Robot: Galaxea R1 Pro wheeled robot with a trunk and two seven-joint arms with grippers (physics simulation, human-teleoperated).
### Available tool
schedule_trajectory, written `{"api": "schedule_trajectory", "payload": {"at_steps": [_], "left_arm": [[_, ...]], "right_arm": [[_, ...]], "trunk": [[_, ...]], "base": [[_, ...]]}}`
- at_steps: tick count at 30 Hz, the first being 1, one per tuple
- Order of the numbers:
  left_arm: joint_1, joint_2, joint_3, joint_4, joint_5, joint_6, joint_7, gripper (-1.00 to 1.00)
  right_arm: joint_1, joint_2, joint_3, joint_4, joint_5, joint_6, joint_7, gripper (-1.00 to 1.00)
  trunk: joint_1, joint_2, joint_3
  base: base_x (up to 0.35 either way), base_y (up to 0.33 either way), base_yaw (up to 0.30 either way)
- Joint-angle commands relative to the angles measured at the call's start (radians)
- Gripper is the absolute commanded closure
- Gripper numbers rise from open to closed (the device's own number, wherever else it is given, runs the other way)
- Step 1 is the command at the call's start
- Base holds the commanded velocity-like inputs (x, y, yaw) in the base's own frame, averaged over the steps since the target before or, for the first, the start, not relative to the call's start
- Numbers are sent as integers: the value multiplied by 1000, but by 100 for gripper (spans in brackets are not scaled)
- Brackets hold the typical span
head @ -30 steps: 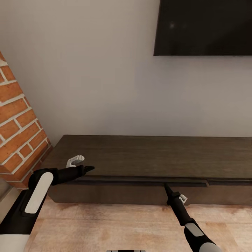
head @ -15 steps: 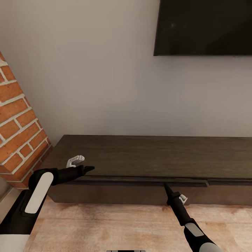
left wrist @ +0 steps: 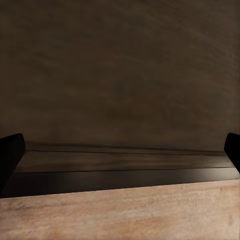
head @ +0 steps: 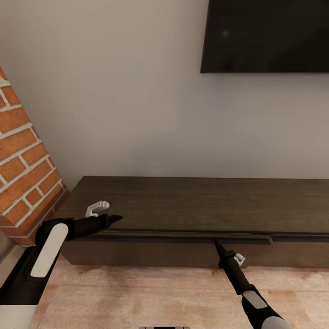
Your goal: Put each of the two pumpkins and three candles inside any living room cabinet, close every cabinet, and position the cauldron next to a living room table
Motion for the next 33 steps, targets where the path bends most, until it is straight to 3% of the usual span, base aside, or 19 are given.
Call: {"api": "schedule_trajectory", "payload": {"at_steps": [1, 9, 17, 18, 33], "left_arm": [[-1, 1, -1, -1, 8, 3, 8, -100], [-1, 1, -1, -1, 8, 3, 8, -100], [7, 42, 2, -7, 6, 3, -38, -100], [7, 67, 2, -7, 5, 3, -512, -100], [7, 73, 2, -8, 5, 3, -543, -100]], "right_arm": [[0, -1, -5, 2, -6, 6, 3, 100], [0, 0, -5, 2, -5, 6, 3, 100], [0, -2, -4, 2, -4, 6, 3, 100], [0, -2, -24, 2, -4, 6, 3, 100], [0, -2, -24, 2, -3, 6, 3, 100]], "trunk": [[0, 0, -1], [0, 0, -1], [0, 0, -1], [0, 0, -1], [0, 0, -1]], "base": [[0, 0, 0], [0, 0, 0], [-9, 0, 0], [-91, 0, 0], [-59, 9, 0]]}}
